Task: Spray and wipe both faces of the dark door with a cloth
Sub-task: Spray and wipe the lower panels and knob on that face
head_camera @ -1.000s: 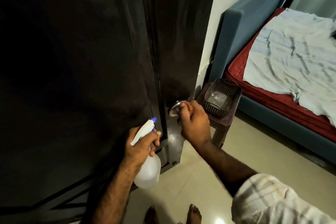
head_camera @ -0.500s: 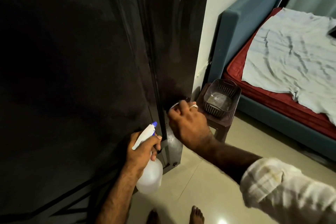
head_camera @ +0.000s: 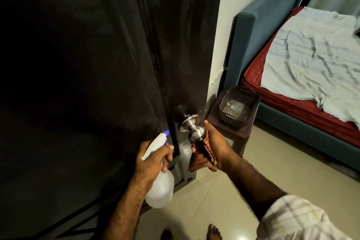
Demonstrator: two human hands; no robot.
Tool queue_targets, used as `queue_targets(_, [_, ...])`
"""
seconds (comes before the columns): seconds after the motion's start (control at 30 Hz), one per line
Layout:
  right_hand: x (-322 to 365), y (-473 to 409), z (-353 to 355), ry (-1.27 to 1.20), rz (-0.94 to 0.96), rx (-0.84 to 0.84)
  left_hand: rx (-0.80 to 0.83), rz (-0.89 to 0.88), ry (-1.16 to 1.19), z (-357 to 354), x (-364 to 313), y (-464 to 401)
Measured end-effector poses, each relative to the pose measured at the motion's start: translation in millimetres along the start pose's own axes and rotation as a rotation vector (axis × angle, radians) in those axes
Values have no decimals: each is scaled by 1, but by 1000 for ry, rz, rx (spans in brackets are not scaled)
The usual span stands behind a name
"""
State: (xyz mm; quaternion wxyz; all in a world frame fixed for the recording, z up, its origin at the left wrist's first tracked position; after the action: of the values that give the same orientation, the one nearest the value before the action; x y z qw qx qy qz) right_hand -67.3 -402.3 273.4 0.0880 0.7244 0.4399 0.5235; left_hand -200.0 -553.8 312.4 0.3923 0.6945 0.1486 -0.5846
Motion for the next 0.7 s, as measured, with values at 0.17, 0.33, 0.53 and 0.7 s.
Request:
queue_targets(0.17, [10, 26, -16, 1379, 802, -317, -1, 20, -17, 0, 1, -4])
queue_targets(0.33, [-7, 30, -11, 2022, 1082, -182, 0, 14, -4, -6, -3, -2])
queue_targets(0.53, [47, 40, 31, 1256, 949, 21, 31, 22, -33, -13, -10, -5])
queue_targets(0.7, [43, 32, 27, 787, 956, -347, 23, -25, -57, -13, -10, -4])
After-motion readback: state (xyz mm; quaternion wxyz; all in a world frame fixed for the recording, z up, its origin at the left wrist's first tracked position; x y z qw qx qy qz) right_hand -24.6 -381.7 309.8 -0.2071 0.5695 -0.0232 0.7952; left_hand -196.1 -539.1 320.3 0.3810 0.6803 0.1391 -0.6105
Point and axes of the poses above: each hand's wrist, its own y-axis away from the middle knuckle, its own z-axis out of the back of the hand, x = y × z, the point moved 1 cm from there along -y, towards the middle knuckle, and after that the axes turned 2 degrees about y, right-handed, at the moved point
